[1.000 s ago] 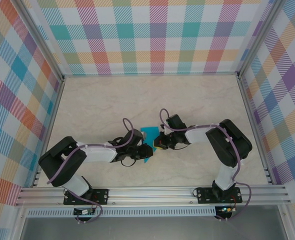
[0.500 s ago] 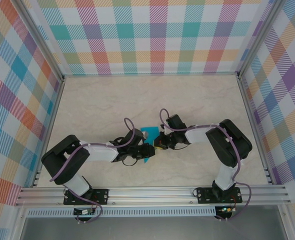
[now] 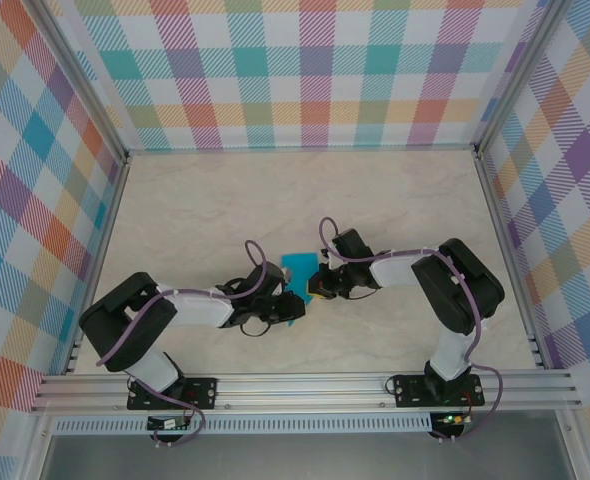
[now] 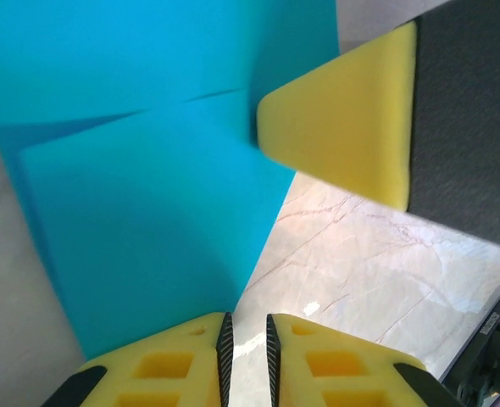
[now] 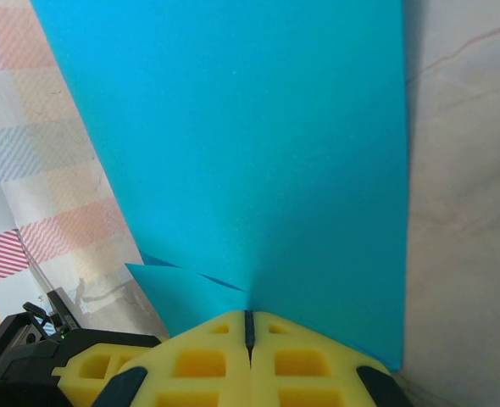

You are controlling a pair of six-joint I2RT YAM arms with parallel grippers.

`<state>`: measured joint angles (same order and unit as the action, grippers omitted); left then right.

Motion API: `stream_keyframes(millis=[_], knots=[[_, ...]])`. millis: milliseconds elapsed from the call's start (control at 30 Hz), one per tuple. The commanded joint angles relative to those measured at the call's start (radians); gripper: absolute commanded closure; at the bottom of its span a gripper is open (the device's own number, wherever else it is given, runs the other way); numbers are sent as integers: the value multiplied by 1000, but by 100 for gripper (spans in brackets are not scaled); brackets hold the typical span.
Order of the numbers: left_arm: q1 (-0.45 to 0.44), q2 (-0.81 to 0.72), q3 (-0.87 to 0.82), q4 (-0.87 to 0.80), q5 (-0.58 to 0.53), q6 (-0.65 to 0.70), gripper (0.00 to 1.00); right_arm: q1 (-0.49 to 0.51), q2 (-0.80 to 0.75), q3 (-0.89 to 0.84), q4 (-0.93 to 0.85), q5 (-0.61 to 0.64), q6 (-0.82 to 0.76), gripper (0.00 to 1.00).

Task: Fold a paper plane with a square sheet of paper (pick it up from the middle)
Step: Third fold the triangle at the center of the table.

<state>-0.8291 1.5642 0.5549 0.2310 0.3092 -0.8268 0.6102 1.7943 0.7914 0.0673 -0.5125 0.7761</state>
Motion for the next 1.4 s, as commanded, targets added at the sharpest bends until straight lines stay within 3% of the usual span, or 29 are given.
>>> stream_keyframes(millis=[0, 233, 467, 600, 800, 1200, 1367], knots=[[-9, -36, -54, -145, -24, -12, 79, 0, 34, -20, -111, 95, -17, 100], [-8, -81, -71, -162, 29, 9, 77, 0, 35, -20, -114, 98, -14, 100], [-7, -218, -51, -213, -59, 7, 76, 0, 31, -22, -114, 104, -3, 100], [-8, -240, -17, -176, -69, -63, 77, -1, 36, -22, -109, 103, 2, 100], [-9, -194, -65, 55, -65, -288, 77, 0, 40, -20, -113, 107, 2, 100], [-36, 12, -10, 127, -13, -320, 76, 0, 50, -14, -122, 107, -2, 100], [-47, 11, -20, 73, -36, -316, 76, 1, 50, -24, -130, 117, -9, 100]])
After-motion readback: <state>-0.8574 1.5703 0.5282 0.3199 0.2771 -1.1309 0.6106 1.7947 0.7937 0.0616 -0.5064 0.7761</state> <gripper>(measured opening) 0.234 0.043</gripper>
